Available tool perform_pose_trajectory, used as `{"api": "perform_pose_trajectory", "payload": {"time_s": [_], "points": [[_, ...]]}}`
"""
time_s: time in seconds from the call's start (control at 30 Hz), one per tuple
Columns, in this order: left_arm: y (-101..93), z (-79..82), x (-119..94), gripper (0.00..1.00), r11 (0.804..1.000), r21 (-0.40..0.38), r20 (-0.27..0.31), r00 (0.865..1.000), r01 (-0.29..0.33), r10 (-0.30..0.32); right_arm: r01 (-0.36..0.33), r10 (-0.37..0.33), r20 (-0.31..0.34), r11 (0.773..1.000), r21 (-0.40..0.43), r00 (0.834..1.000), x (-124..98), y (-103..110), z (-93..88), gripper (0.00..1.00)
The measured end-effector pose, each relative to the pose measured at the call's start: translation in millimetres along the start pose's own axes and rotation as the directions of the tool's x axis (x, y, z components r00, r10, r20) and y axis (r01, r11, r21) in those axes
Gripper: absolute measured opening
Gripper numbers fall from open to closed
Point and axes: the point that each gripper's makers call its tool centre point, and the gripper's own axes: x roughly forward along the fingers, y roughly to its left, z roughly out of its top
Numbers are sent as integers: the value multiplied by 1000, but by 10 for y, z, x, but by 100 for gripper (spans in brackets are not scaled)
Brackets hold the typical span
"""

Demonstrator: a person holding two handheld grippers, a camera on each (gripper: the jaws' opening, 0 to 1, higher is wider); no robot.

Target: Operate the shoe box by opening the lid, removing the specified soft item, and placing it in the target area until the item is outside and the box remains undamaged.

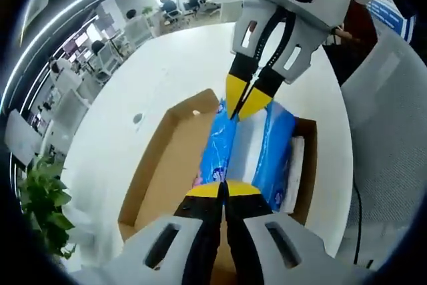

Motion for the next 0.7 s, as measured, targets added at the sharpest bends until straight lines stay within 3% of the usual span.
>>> {"api": "perform_pose_trajectory", "payload": {"time_s": [0.43, 0.7], "points": [[-149, 383, -167, 0, 1000, -18, 24, 1000, 1, -1, 12, -12, 18, 1000, 5, 1000, -443, -50, 37, 0], [-261, 676, -135, 0, 1000, -14, 18, 1000, 16, -16, 4, -4, 9, 1000, 7, 1000, -745, -83, -107, 0]]}}
